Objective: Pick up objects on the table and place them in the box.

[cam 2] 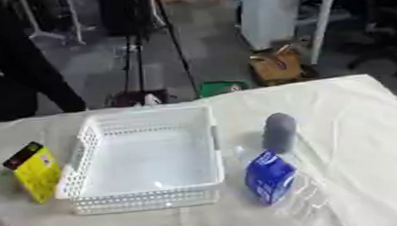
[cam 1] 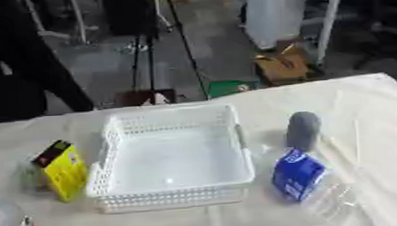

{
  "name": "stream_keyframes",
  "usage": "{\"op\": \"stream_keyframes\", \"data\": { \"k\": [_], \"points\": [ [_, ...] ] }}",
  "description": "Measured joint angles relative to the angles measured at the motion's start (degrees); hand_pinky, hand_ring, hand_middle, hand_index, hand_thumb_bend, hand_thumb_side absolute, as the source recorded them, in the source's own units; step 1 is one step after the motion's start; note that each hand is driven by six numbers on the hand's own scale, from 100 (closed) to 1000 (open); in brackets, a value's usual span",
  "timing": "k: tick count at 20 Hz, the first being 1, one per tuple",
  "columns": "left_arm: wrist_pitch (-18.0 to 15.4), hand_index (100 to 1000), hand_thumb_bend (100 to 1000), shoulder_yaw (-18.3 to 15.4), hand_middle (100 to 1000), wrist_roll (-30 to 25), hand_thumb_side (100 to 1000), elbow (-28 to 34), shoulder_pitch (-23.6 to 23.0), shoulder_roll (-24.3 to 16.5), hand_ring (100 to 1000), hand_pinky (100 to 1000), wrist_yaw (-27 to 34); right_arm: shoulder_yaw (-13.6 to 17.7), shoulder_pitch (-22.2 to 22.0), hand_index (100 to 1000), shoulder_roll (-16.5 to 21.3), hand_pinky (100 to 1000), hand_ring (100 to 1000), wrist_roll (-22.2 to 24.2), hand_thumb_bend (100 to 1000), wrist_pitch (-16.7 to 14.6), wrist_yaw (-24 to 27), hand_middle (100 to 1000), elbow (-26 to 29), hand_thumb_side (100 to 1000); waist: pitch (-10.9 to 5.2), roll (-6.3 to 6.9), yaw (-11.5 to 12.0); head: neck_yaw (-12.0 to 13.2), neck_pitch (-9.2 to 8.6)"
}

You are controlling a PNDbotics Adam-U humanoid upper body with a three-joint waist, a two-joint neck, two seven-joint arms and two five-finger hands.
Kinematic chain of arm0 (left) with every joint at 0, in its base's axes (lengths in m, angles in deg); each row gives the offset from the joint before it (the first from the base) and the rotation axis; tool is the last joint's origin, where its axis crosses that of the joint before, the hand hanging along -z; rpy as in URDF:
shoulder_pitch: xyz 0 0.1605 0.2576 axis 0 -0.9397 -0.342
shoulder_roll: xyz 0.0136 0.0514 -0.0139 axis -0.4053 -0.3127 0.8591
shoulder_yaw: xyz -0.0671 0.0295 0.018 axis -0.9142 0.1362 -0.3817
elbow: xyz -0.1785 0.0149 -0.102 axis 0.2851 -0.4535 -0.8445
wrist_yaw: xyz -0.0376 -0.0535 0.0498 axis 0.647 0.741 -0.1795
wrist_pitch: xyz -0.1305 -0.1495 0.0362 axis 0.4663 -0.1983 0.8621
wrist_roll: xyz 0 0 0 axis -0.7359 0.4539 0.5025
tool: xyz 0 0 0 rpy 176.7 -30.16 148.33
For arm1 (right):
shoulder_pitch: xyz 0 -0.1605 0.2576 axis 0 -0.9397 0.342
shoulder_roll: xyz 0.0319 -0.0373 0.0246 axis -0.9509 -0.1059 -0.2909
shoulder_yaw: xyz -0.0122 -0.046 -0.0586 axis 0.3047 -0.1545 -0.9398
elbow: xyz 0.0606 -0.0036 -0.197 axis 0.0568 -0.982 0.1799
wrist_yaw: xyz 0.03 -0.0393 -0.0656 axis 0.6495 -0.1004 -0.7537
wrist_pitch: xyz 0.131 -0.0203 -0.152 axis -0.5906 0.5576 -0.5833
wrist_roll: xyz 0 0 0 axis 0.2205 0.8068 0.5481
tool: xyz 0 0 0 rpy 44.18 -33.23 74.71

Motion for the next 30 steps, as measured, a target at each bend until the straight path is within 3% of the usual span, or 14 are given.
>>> {"op": "stream_keyframes", "data": {
  "k": [11, 21, 26, 30],
  "points": [
    [-0.25, 1000, 100, -0.24, 991, -0.25, 794, 0.0, -2.28, -1.3, 968, 912, -2.44, 0.31, 0.43, 929, 3.91, 831, 884, 2.01, 100, 1.56, 0.92, 828, 0.0, 1000, 1.14, -0.14, -0.46, 0.09, 1.63],
    [0.36, 1000, 100, -0.26, 1000, -3.11, 805, 0.0, -4.58, -2.42, 998, 946, -3.83, 0.36, -1.03, 931, 7.0, 830, 892, 6.1, 100, 4.19, 2.65, 833, 0.0, 1000, 1.61, -0.67, -0.06, 2.14, 7.57],
    [1.26, 1000, 100, -0.61, 1000, -4.69, 807, 0.0, -7.3, -3.94, 1000, 950, -4.88, 0.37, -3.41, 932, 9.62, 831, 893, 7.65, 100, 6.27, 2.61, 833, 0.0, 1000, 1.99, -0.83, 0.81, 3.3, 12.35],
    [1.98, 1000, 100, -0.8, 1000, -5.61, 814, 0.0, -8.77, -4.38, 1000, 967, -5.4, 0.38, -4.36, 939, 11.57, 838, 906, 8.46, 100, 7.84, 2.52, 840, 0.0, 1000, 3.05, -0.83, 1.02, 3.59, 14.02]
  ]
}}
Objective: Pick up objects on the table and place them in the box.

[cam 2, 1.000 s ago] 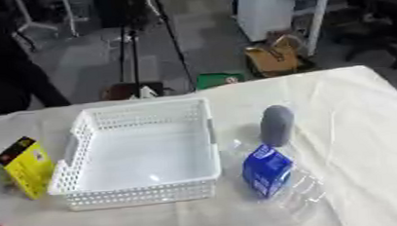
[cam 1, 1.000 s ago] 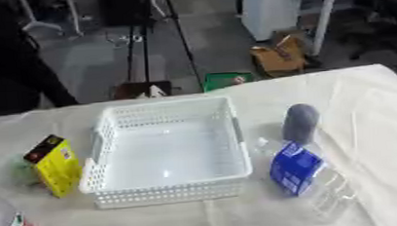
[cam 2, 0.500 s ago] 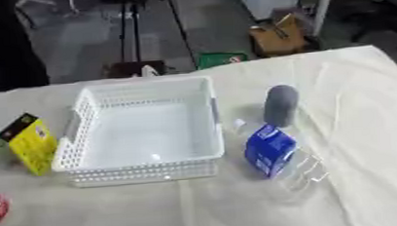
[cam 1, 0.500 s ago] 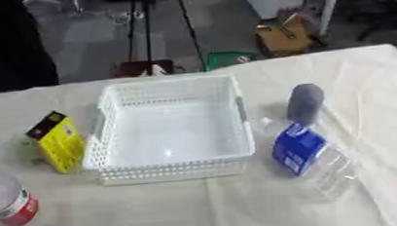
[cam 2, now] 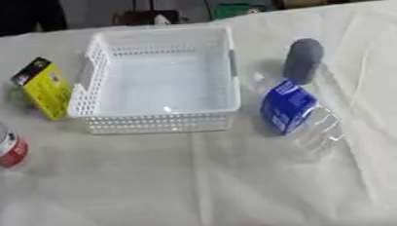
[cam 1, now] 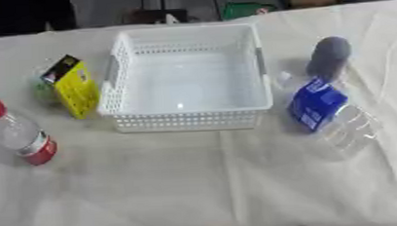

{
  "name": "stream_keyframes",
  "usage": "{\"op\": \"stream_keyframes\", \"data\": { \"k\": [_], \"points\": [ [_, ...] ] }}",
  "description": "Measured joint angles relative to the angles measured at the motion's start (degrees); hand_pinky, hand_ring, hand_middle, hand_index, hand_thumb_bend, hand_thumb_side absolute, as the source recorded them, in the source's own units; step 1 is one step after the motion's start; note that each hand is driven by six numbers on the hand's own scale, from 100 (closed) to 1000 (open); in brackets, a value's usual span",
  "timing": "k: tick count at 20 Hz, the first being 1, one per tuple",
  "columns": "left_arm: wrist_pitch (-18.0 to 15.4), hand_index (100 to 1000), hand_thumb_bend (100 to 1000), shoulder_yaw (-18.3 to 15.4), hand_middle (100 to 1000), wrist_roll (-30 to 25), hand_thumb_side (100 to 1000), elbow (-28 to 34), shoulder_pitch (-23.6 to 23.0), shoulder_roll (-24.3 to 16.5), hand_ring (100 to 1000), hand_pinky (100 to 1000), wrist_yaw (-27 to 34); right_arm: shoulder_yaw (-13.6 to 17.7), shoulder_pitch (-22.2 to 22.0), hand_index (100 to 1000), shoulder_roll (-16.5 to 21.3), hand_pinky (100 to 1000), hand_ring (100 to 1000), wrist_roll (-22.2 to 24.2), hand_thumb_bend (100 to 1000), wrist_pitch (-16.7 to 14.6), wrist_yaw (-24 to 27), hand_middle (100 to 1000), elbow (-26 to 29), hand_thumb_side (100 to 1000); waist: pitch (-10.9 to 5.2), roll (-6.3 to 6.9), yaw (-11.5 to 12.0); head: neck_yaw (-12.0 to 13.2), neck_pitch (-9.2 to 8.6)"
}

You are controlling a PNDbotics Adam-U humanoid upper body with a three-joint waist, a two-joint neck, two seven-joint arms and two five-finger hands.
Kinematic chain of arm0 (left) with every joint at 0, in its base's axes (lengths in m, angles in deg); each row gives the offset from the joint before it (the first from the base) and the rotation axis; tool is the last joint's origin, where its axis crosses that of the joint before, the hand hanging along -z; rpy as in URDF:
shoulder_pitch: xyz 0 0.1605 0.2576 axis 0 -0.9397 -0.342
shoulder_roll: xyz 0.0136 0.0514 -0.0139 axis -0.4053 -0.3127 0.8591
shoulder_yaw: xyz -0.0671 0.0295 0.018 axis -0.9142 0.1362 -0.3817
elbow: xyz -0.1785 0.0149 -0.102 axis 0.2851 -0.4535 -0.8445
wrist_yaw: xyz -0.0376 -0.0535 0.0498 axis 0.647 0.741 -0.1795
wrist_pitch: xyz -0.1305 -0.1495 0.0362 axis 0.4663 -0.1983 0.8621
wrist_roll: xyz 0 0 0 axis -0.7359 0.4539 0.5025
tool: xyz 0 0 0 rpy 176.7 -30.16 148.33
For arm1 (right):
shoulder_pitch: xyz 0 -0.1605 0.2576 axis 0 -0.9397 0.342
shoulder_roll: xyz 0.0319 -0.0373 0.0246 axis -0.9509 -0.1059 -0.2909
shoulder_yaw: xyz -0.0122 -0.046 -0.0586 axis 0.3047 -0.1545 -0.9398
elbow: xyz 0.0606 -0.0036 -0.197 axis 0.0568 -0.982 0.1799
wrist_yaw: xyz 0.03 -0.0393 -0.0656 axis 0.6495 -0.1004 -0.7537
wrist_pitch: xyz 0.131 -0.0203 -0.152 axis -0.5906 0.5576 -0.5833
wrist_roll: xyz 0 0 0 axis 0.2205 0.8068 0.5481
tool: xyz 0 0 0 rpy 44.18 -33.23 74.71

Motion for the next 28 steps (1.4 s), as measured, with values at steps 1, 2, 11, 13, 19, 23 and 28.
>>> {"op": "stream_keyframes", "data": {
  "k": [1, 2, 11, 13, 19, 23, 28],
  "points": [
    [0.22, 1000, 100, -0.13, 1000, -0.26, 812, 0.0, -0.36, 0.0, 1000, 968, -0.12, 0.0, -0.32, 940, 0.44, 839, 907, 0.26, 100, 0.33, -0.05, 841, 0.0, 1000, 0.4, 0.0, 0.07, 0.02, 0.19],
    [0.43, 1000, 100, -0.18, 1000, -0.55, 808, 0.0, -0.63, 0.0, 1000, 970, -0.2, -0.01, -0.53, 942, 0.85, 842, 915, 0.53, 100, 0.66, -0.12, 846, 0.0, 1000, 0.56, 0.0, 0.16, 0.02, 0.22],
    [1.68, 1000, 100, -0.67, 1000, -2.09, 782, 0.0, -2.03, -0.56, 1000, 959, -0.7, -0.39, -1.9, 941, 4.77, 844, 920, 4.67, 100, 4.43, -0.49, 845, 0.0, 1000, 2.65, -0.5, 0.02, -0.09, 0.64],
    [1.81, 1000, 100, -0.8, 1000, -1.98, 782, 0.0, -2.22, -0.56, 1000, 960, -0.83, -0.55, -2.31, 946, 6.0, 848, 922, 5.9, 100, 5.73, -0.49, 847, 0.0, 1000, 2.72, -0.77, -0.1, -0.29, 0.61],
    [2.29, 1000, 100, -0.86, 1000, -1.8, 778, 0.0, -2.66, -0.56, 1000, 954, -0.98, -1.71, -3.41, 971, 9.3, 856, 926, 10.59, 135, 10.64, -0.59, 860, 0.0, 1000, 2.73, -1.13, -0.27, -1.0, -0.53],
    [2.48, 1000, 100, -0.85, 1000, -1.88, 774, 0.0, -2.63, -0.56, 1000, 955, -0.96, -2.08, -2.71, 973, 10.48, 862, 931, 13.82, 158, 13.66, -1.44, 865, 0.0, 1000, 2.78, -1.5, -0.48, -1.49, -1.87],
    [2.56, 1000, 100, -0.84, 1000, -1.95, 772, 0.0, -2.3, -0.51, 1000, 953, -0.84, -2.73, -1.73, 971, 11.22, 864, 931, 16.67, 122, 16.12, -4.05, 874, 0.0, 1000, 2.78, -1.56, -0.58, -2.55, -4.89]
  ]
}}
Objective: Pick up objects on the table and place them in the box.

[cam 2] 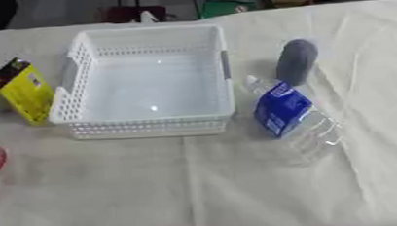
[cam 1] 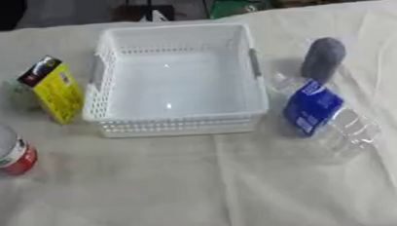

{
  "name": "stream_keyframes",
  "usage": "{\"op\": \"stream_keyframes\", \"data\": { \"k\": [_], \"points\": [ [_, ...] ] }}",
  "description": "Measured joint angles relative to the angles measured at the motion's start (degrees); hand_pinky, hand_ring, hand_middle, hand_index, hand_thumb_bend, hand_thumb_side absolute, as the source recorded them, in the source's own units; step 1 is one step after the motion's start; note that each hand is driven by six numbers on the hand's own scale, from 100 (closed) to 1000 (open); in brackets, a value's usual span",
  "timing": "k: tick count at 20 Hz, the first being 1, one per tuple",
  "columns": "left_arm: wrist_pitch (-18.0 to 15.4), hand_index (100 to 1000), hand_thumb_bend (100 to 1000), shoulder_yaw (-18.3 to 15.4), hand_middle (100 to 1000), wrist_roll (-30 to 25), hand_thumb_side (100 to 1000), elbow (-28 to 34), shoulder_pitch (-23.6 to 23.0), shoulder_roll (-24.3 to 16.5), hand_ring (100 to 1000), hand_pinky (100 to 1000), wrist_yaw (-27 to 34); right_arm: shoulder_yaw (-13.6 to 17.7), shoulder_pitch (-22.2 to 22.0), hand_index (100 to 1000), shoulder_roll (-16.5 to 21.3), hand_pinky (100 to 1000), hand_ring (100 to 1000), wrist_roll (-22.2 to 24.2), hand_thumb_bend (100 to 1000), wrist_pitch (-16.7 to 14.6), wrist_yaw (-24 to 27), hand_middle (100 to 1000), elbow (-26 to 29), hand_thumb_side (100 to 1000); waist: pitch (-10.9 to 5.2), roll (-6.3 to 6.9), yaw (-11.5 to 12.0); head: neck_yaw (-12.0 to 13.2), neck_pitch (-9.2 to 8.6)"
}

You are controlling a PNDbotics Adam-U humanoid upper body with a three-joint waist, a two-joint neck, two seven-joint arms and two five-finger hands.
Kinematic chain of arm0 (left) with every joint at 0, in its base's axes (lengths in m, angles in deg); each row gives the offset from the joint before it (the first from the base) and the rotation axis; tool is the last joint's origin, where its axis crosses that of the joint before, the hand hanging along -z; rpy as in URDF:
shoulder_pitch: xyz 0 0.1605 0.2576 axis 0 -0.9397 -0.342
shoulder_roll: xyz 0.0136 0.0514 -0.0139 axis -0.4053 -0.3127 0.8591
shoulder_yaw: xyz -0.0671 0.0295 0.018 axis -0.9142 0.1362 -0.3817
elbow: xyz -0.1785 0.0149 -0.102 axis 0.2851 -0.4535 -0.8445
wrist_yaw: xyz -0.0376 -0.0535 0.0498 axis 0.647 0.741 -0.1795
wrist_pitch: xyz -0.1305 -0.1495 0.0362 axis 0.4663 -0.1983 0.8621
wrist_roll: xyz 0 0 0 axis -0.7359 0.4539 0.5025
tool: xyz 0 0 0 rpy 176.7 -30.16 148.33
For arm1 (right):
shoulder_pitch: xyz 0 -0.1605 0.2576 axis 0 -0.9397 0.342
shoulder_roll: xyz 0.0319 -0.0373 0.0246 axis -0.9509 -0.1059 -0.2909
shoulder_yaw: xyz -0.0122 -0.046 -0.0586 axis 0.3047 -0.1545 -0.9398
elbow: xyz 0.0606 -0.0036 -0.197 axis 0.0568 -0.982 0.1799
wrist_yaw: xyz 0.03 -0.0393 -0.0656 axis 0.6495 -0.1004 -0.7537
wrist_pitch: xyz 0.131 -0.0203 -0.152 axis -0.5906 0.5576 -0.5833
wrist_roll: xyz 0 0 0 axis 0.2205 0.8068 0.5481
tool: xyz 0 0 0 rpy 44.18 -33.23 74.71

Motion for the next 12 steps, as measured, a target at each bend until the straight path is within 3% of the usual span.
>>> {"op": "stream_keyframes", "data": {
  "k": [6, 9, 12],
  "points": [
    [0.11, 1000, 100, 0.03, 1000, -0.19, 771, 0.0, 0.22, 0.11, 1000, 953, 0.54, -0.46, 1.53, 969, 1.0, 863, 932, 2.62, 114, 3.26, -4.17, 881, 0.0, 1000, -0.18, -0.13, 0.02, -1.76, -2.55],
    [0.19, 1000, 100, 0.04, 1000, -0.35, 772, 0.0, 0.23, 0.12, 1000, 953, 0.76, -1.0, 2.09, 962, 1.44, 863, 924, 4.15, 100, 4.41, -6.59, 887, 0.0, 1000, -0.33, -0.15, 0.11, -1.94, -2.62],
    [0.13, 1000, 100, 0.18, 1000, -0.58, 771, 0.0, 0.3, 0.12, 1000, 953, 1.0, -3.01, 3.47, 964, 3.3, 866, 923, 6.0, 100, 3.63, -9.17, 904, 0.0, 1000, -0.38, -0.18, 0.41, -1.96, -2.54]
  ]
}}
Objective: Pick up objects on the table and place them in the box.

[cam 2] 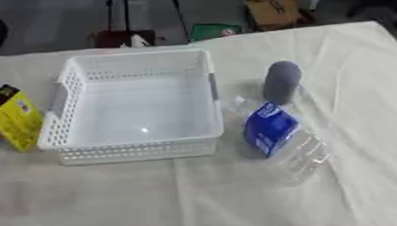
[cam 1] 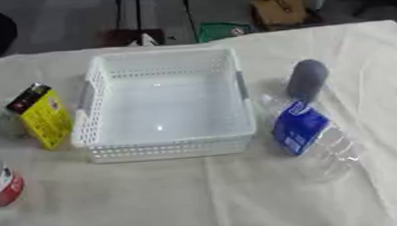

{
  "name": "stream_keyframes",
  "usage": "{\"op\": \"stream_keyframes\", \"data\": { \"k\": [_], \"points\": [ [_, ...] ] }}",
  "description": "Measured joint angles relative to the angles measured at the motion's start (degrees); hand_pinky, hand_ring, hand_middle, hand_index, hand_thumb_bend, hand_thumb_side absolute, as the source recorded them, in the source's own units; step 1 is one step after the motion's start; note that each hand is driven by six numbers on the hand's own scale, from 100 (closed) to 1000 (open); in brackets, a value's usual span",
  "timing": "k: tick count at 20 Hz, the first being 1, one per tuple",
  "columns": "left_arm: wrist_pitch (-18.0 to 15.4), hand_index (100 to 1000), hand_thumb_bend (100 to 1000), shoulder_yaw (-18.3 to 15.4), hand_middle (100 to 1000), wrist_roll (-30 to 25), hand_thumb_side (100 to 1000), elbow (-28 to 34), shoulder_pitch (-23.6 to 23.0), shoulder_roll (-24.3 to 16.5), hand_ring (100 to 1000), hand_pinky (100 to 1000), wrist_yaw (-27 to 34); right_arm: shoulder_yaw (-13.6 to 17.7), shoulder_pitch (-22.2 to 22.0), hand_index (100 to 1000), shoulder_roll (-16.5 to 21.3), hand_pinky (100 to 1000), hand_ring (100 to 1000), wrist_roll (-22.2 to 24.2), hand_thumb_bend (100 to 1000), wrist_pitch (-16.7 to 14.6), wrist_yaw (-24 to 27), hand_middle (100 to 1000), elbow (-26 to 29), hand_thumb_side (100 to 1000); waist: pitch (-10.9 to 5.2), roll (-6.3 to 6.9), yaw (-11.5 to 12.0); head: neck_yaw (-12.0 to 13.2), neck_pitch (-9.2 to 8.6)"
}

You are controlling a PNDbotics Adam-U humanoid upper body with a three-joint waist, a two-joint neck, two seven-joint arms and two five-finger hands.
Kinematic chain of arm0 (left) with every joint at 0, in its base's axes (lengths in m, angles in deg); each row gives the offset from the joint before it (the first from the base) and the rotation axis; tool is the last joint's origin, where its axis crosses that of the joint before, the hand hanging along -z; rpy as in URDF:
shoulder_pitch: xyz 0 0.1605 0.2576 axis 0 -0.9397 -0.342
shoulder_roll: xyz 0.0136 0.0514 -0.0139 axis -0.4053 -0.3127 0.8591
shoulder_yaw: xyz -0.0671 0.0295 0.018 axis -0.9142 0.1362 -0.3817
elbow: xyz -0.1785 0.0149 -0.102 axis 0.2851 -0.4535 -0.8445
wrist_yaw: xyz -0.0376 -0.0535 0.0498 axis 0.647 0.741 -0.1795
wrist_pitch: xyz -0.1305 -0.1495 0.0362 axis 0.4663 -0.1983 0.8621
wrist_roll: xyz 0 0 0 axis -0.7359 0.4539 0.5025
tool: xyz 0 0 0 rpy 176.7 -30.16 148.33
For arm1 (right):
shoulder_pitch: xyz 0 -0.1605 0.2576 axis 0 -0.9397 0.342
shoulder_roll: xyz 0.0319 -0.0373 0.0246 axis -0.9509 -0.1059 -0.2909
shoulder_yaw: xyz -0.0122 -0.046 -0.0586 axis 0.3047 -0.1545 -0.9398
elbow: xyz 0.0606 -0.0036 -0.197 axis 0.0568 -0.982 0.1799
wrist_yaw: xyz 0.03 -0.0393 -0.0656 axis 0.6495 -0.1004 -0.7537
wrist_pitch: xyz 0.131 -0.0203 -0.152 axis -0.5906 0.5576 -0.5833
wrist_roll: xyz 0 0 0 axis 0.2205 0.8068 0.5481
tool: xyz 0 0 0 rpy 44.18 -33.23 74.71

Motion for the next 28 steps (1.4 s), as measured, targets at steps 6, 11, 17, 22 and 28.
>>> {"op": "stream_keyframes", "data": {
  "k": [6, 11, 17, 22, 28],
  "points": [
    [-0.13, 1000, 100, 0.54, 1000, -0.67, 770, 0.0, 0.48, 0.0, 1000, 952, 0.73, -6.6, 4.38, 960, 5.76, 863, 919, 5.01, 100, -4.6, -5.19, 910, -1.22, 1000, -0.54, 0.15, 0.41, -0.08, 0.56],
    [-0.27, 1000, 100, 0.9, 1000, -1.26, 771, 0.0, 0.93, 0.0, 1000, 951, 1.33, -10.37, 8.38, 956, 6.55, 862, 917, 9.32, 100, -8.89, -9.02, 911, -3.73, 1000, -0.8, 0.35, 0.61, -0.25, 1.03],
    [-0.4, 1000, 100, 1.26, 1000, -1.95, 771, 0.0, 1.12, 0.0, 1000, 952, 2.0, -15.97, 12.41, 956, 6.71, 861, 916, 14.29, 100, -13.87, -10.12, 916, -4.28, 1000, -1.06, 0.34, 1.15, -0.54, 1.06],
    [-0.46, 1000, 100, 1.58, 1000, -2.56, 770, 0.0, 1.35, 0.0, 1000, 952, 2.51, -20.5, 15.44, 956, 6.83, 860, 915, 18.48, 100, -18.05, -10.2, 917, -4.83, 1000, -1.14, 0.32, 1.28, -0.77, 1.06],
    [-0.53, 1000, 100, 1.65, 1000, -3.17, 771, 0.0, 1.36, 0.01, 1000, 952, 2.94, -24.13, 18.92, 958, 6.78, 860, 915, 23.29, 100, -23.03, -9.97, 918, -5.68, 1000, -1.2, 0.27, 1.37, -0.97, 1.06]
  ]
}}
